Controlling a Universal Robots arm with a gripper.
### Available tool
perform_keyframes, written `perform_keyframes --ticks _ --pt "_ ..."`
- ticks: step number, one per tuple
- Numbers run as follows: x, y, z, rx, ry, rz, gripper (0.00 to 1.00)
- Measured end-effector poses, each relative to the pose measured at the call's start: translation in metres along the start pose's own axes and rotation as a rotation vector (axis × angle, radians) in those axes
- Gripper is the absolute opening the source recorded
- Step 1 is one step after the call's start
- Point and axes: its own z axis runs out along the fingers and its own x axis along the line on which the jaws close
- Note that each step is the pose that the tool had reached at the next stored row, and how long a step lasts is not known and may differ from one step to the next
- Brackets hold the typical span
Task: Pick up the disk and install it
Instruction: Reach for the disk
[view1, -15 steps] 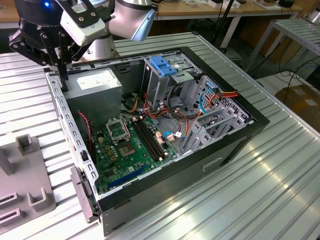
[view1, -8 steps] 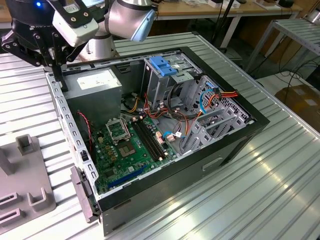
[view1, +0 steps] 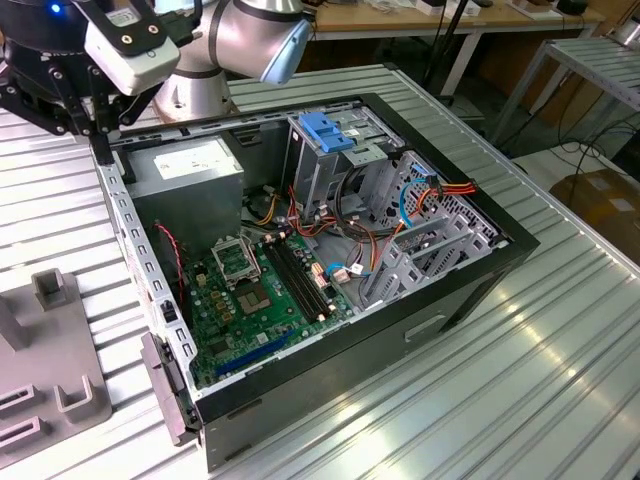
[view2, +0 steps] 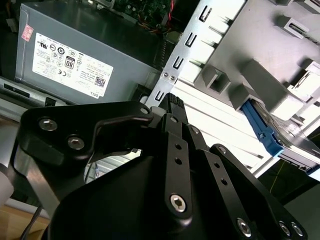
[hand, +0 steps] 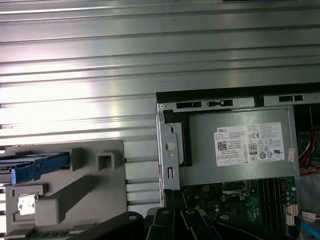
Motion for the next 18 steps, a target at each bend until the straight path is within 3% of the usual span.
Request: perform_keyframes --ticks 18 --pt "0.0366 -0.0001 -0.0010 0.0001 0.0001 0.000 0.10"
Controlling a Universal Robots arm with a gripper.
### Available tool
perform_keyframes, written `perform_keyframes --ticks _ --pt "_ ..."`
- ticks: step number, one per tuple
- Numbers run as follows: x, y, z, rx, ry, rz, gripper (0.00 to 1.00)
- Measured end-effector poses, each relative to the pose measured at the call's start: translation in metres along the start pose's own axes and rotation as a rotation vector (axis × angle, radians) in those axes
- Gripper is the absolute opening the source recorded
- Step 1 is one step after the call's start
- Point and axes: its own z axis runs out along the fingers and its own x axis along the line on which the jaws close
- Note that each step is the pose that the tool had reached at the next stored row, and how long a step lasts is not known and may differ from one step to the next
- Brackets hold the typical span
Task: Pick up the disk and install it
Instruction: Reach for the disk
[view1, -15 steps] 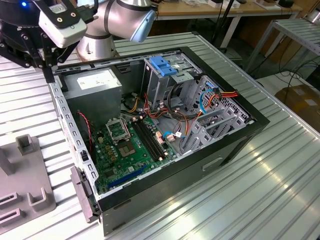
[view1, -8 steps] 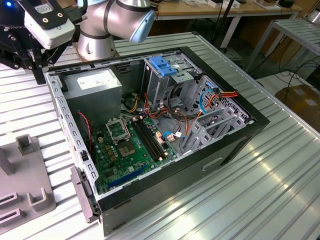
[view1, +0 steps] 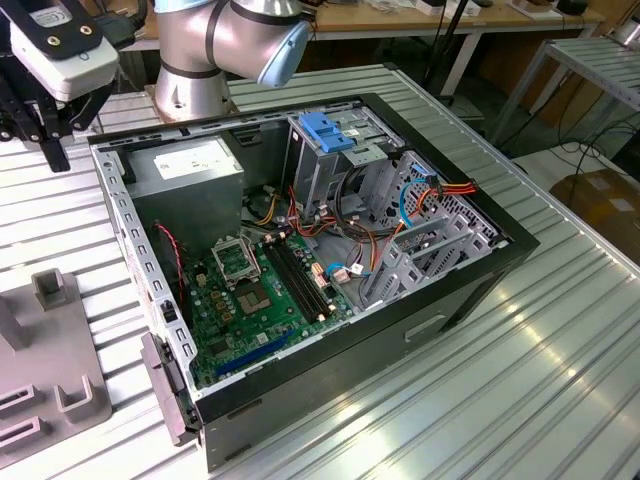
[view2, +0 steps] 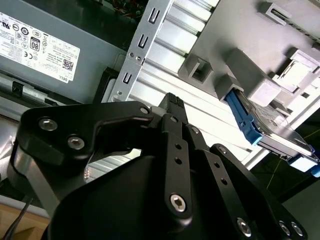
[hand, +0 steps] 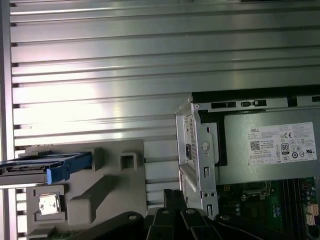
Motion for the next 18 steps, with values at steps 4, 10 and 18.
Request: perform_keyframes --ticks 4,10,18 --pt "0.0121 0.0024 -0.0001 0.0003 0.0055 0.000 0.10" --pt "0.0235 0.0066 -0.0003 0.0043 0.0571 0.002 0.10" --pt "0.0348 0.0109 -0.0003 0.0043 0.0572 0.002 0.10"
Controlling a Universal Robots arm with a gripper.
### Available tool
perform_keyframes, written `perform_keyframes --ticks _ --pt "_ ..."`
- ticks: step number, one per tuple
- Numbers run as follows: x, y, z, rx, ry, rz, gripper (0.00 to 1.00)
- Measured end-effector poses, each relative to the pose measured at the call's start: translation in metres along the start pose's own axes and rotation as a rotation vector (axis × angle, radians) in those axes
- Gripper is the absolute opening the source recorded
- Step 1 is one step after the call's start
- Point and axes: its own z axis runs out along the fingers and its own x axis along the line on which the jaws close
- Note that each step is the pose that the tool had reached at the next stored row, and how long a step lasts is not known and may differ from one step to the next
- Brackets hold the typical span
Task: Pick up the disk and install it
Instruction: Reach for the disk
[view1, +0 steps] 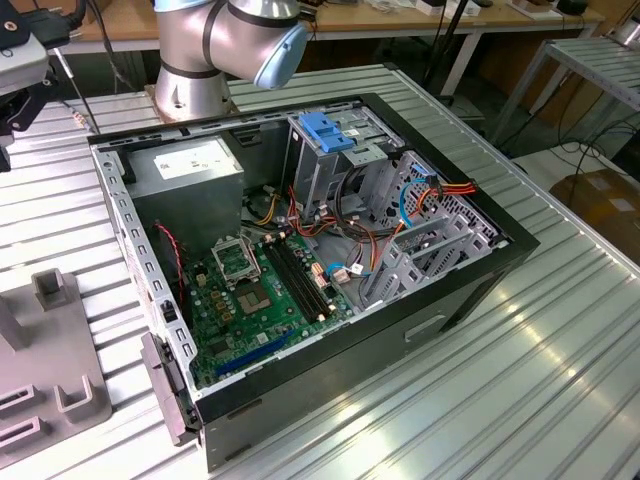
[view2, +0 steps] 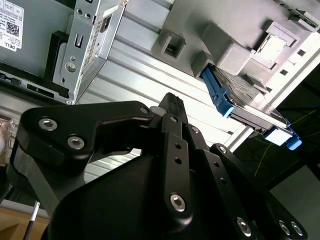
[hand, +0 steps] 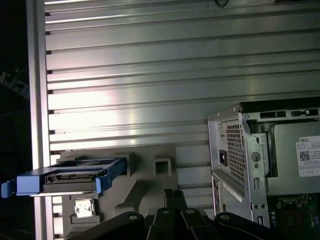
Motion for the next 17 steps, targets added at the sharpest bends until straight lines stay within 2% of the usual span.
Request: perform_keyframes --ticks 4,10,13,17 --pt "0.0003 0.0000 0.0000 0.0000 0.0000 0.000 0.10" --pt "0.0072 -0.0004 0.0002 0.0000 0.0001 0.000 0.10" --pt "0.0172 -0.0006 0.0006 0.0000 0.0000 0.000 0.10" --pt "0.0264 -0.0010 0.0008 0.0000 0.0000 0.000 0.10"
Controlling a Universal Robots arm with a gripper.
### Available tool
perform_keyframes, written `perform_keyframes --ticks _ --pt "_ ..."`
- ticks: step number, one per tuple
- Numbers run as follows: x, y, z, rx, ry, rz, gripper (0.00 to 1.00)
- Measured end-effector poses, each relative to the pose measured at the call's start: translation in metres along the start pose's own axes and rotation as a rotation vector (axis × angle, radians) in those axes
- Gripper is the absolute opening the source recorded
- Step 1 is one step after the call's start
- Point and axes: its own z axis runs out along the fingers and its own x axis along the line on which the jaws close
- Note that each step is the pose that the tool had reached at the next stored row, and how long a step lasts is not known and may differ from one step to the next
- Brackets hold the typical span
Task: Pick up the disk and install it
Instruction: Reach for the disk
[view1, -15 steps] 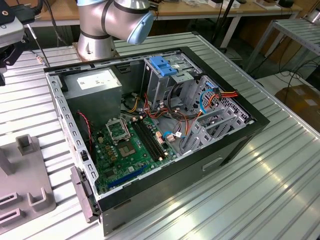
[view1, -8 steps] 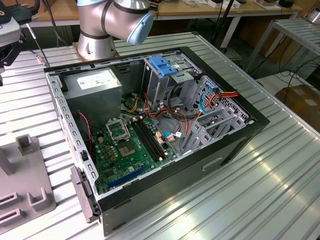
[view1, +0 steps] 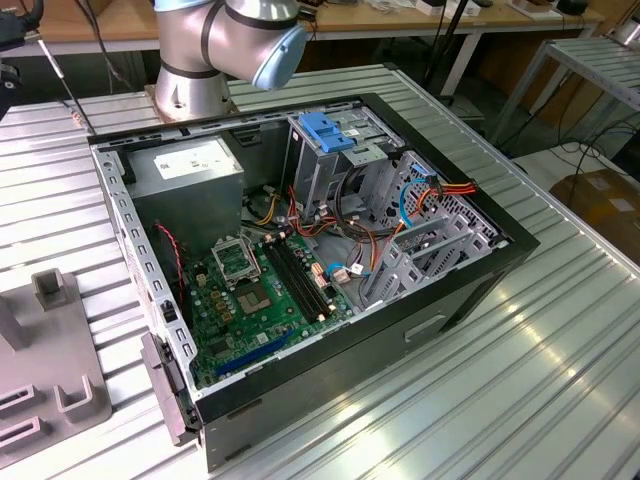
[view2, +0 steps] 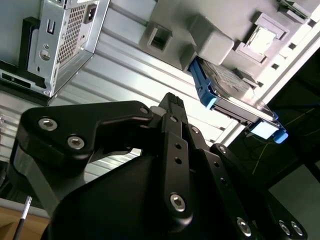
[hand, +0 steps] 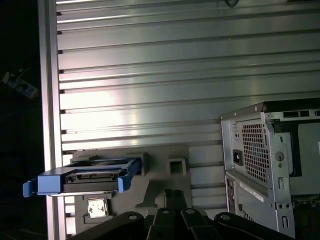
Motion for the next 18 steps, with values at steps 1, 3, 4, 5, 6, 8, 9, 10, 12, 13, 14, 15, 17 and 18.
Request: perform_keyframes --ticks 1,3,4,5,6,8,9,10,12,13,14,15,17,18 --pt "0.0024 -0.0001 0.0001 0.0000 0.0000 0.000 0.10" --pt "0.0098 -0.0005 0.0003 0.0000 0.0000 0.000 0.10" --pt "0.0129 -0.0007 0.0004 0.0000 0.0000 0.000 0.10" --pt "0.0153 -0.0008 0.0005 0.0000 0.0000 0.000 0.10" --pt "0.0179 -0.0009 0.0005 0.0000 0.0000 0.000 0.10" --pt "0.0261 -0.0012 0.0008 0.0000 0.0000 0.000 0.10" --pt "0.0288 -0.0013 0.0009 0.0000 0.0000 0.000 0.10" --pt "0.0314 -0.0014 0.0010 0.0000 0.0000 0.000 0.10" --pt "0.0395 -0.0017 0.0013 0.0000 0.0000 0.000 0.10" --pt "0.0419 -0.0018 0.0013 0.0000 0.0001 0.000 0.10" --pt "0.0442 -0.0019 0.0014 0.0000 0.0000 0.000 0.10" --pt "0.0474 -0.0020 0.0015 0.0001 0.0001 0.000 0.10" --pt "0.0524 -0.0021 0.0017 -0.0001 0.0000 0.000 0.10" --pt "0.0548 -0.0022 0.0017 0.0000 0.0000 0.000 0.10"
